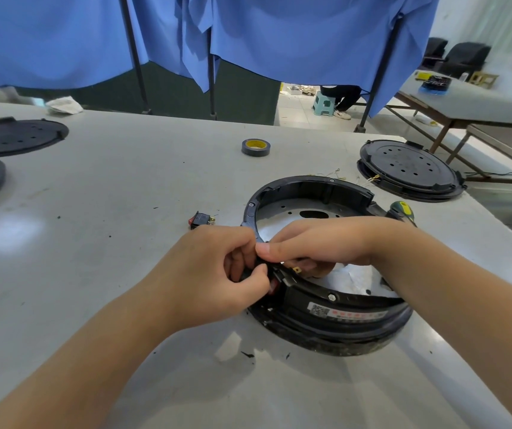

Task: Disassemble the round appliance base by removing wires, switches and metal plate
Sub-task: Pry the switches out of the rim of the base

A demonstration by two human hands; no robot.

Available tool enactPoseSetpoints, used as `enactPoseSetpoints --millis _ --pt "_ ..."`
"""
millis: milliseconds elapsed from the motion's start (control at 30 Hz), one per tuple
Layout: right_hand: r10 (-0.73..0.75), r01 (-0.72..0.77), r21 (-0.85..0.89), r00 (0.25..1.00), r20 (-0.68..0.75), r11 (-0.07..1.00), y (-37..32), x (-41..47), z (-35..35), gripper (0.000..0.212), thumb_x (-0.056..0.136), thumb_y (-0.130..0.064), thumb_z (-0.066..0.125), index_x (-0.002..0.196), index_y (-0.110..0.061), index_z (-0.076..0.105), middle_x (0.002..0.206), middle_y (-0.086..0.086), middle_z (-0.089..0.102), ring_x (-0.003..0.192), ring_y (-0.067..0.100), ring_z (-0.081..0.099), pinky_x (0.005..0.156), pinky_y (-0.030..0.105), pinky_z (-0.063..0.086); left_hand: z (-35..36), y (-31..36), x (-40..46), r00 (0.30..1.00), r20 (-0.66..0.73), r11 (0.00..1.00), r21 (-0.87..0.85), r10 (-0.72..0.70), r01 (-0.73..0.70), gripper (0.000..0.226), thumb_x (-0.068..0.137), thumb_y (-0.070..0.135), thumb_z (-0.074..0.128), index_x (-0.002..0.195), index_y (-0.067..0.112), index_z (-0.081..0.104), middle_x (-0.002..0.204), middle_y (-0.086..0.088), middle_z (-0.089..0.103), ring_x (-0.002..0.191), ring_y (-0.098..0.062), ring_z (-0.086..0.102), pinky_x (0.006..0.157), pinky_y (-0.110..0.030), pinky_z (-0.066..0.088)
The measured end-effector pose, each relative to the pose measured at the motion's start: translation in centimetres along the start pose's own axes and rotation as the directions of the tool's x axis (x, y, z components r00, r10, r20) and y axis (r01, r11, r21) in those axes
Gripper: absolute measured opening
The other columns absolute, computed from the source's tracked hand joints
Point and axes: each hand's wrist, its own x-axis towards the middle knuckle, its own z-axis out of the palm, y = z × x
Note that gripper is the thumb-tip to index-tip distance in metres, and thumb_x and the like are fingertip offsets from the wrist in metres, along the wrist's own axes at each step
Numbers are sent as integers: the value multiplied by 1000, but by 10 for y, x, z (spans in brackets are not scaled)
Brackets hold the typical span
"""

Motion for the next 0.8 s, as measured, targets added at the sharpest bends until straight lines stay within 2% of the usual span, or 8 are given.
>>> enactPoseSetpoints --millis 100,200,333,433,567,633,700,800 --pt "-29 29 7 999 26 1000 -1 0 -1 47 95 -49 46 71 -9 47 56 -5 23 50 12 18 45 20 20 0 0 0 1000 0 1000 -3 1 -1 24 70 40 54 60 18 52 51 3 54 50 -17 53 50 -37 45" --pt "-48 48 -2 998 34 999 0 0 -2 61 94 -50 47 87 10 57 52 -9 25 47 10 19 43 17 21 0 0 0 1000 2 1000 -8 -8 8 24 69 40 53 61 18 52 51 3 54 50 -17 53 50 -36 45" --pt "-58 58 0 997 47 998 1 1 -3 64 94 -48 47 91 15 56 50 -9 26 46 9 19 43 18 21 0 0 1 1000 11 1000 -11 -13 13 24 70 40 53 61 18 52 51 3 53 50 -18 52 51 -37 45" --pt "-44 44 -1 998 55 999 1 1 -4 71 97 -45 45 96 26 45 48 -11 26 44 8 19 41 16 20 0 1 1 1000 14 1000 -12 -12 12 24 70 41 52 61 19 51 51 3 52 51 -18 52 51 -38 45" --pt "-34 31 31 996 85 999 0 0 -6 70 99 -41 43 96 29 42 45 -12 25 41 6 17 39 15 19 0 0 0 1000 13 1000 -17 -16 16 24 70 42 52 61 19 51 52 2 52 51 -18 52 51 -37 44" --pt "-35 31 49 996 87 998 0 1 -6 66 98 -41 44 89 24 48 45 -11 24 41 7 16 40 16 17 0 0 0 1000 14 1000 -20 -20 20 25 70 42 52 62 18 52 52 2 53 50 -18 52 51 -38 44" --pt "-39 33 70 996 83 997 0 2 -5 52 97 -41 46 73 4 52 47 -9 23 42 7 15 39 17 15 -1 0 -1 1000 13 1000 -19 -21 22 26 69 43 52 62 18 53 53 2 54 51 -19 52 51 -38 45" --pt "-21 12 116 997 75 993 0 2 -3 48 96 -42 47 59 -17 31 51 -6 19 45 9 12 42 22 10 -2 -1 0 1000 12 1000 -24 -20 20 27 69 45 55 63 19 57 53 3 55 50 -17 52 50 -36 45"
